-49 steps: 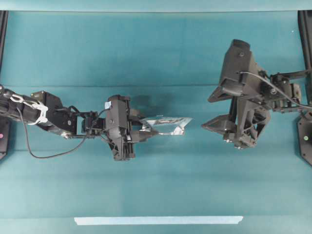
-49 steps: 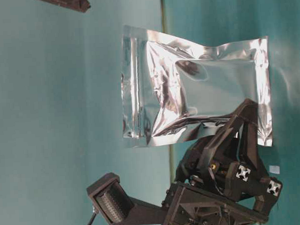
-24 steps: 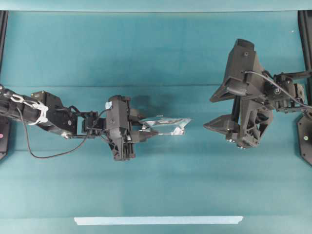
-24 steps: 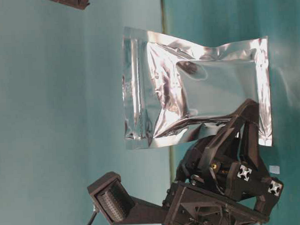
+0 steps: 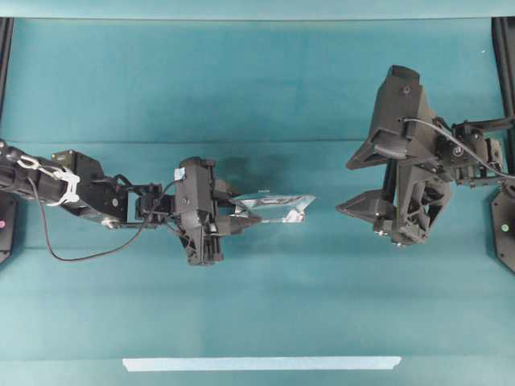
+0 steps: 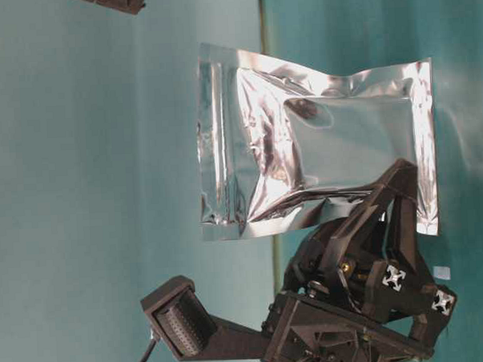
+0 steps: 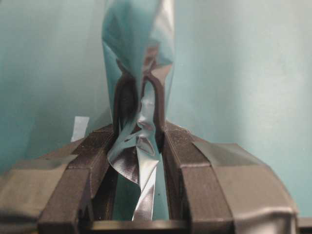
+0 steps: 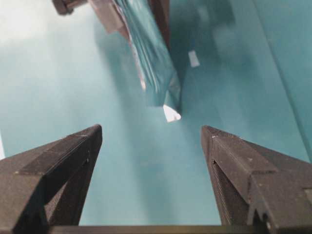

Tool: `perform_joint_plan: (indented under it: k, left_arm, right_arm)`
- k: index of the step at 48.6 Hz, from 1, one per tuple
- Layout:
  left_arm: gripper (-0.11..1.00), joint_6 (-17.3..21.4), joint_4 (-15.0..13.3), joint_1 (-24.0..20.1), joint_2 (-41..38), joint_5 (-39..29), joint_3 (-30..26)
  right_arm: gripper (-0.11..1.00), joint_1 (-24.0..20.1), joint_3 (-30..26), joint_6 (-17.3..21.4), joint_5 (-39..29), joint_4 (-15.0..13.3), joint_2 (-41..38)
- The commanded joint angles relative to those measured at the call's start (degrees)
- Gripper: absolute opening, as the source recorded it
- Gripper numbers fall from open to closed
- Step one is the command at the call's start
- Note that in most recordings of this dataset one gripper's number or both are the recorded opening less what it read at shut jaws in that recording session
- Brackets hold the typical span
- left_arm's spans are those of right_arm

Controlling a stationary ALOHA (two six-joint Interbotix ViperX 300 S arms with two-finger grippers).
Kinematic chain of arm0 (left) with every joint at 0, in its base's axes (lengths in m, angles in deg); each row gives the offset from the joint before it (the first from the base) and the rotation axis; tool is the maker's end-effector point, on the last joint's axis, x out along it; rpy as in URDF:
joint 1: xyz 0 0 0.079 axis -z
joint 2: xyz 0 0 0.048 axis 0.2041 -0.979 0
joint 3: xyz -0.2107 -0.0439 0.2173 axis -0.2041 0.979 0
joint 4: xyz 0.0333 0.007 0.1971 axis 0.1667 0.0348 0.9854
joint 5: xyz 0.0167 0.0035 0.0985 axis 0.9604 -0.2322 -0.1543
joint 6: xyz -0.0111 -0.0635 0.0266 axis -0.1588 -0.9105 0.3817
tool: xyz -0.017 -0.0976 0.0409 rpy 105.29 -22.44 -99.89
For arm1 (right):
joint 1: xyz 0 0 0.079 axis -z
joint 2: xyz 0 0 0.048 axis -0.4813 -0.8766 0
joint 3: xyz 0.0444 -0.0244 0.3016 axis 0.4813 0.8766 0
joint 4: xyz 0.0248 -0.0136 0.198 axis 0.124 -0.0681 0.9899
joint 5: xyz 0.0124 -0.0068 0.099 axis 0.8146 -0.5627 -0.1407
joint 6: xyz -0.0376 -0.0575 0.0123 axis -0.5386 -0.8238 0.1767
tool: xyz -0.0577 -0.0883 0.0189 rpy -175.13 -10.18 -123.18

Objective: Hand over the silver zip bag and make it stand upright.

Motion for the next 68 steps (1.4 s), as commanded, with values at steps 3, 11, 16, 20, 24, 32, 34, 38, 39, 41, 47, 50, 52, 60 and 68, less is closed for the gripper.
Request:
perform_joint_plan:
  k: [3,11,16,20,24,32,34,38,39,41,47,50,52,60,68]
  left_arm:
    - [0.28,0.0,0.2,0.6,0.0,-0.4,-0.2]
    - [0.28,0.0,0.3,0.5,-0.1,-0.4,-0.4]
    - [0.28,0.0,0.3,0.5,-0.1,-0.4,-0.4]
    - [0.28,0.0,0.3,0.5,-0.1,-0.5,-0.4]
    - [0.28,0.0,0.3,0.6,-0.1,-0.7,-0.4]
    - [0.28,0.0,0.3,0.3,0.0,-0.8,-0.4]
    - [0.28,0.0,0.2,0.2,-0.1,-1.1,-0.5]
    - [0.28,0.0,0.3,0.3,-0.1,-1.2,-0.5]
    - [0.28,0.0,0.3,0.3,-0.1,-1.2,-0.5]
    - [0.28,0.0,0.2,0.3,0.0,-1.2,-0.5]
    - [0.28,0.0,0.3,0.3,0.0,-1.2,-0.5]
    - [0.28,0.0,0.3,0.3,0.0,-1.3,-0.5]
    - [0.28,0.0,0.3,0.3,0.0,-1.2,-0.5]
    - [0.28,0.0,0.2,0.3,0.2,-1.2,-0.6]
    - [0.28,0.0,0.3,0.3,0.2,-1.3,-0.6]
  right_arm:
    - [0.85,-0.3,-0.4,0.5,0.4,0.1,0.8]
    - [0.85,-0.3,-0.2,0.5,0.7,0.1,0.8]
    - [0.85,-0.3,-0.1,0.4,1.4,0.1,0.8]
    - [0.85,-0.3,-0.1,0.4,1.7,0.1,0.8]
    - [0.85,-0.3,0.0,0.5,1.8,0.1,0.9]
    - [0.85,-0.3,0.2,0.4,2.3,0.1,0.8]
    - [0.85,-0.3,0.3,0.4,2.6,0.1,0.9]
    - [0.85,-0.3,0.4,0.4,3.0,0.1,0.8]
    - [0.85,-0.3,0.4,0.4,3.0,0.1,0.9]
    - [0.85,-0.3,0.4,0.4,3.0,0.1,0.9]
    - [0.85,-0.3,0.4,0.4,3.0,0.1,0.9]
    - [0.85,-0.3,0.4,0.5,3.0,0.1,0.8]
    - [0.85,-0.3,0.4,0.5,3.0,0.1,0.9]
    - [0.85,-0.3,0.4,0.4,3.1,0.1,0.8]
    - [0.85,-0.4,0.4,0.2,3.1,0.1,0.9]
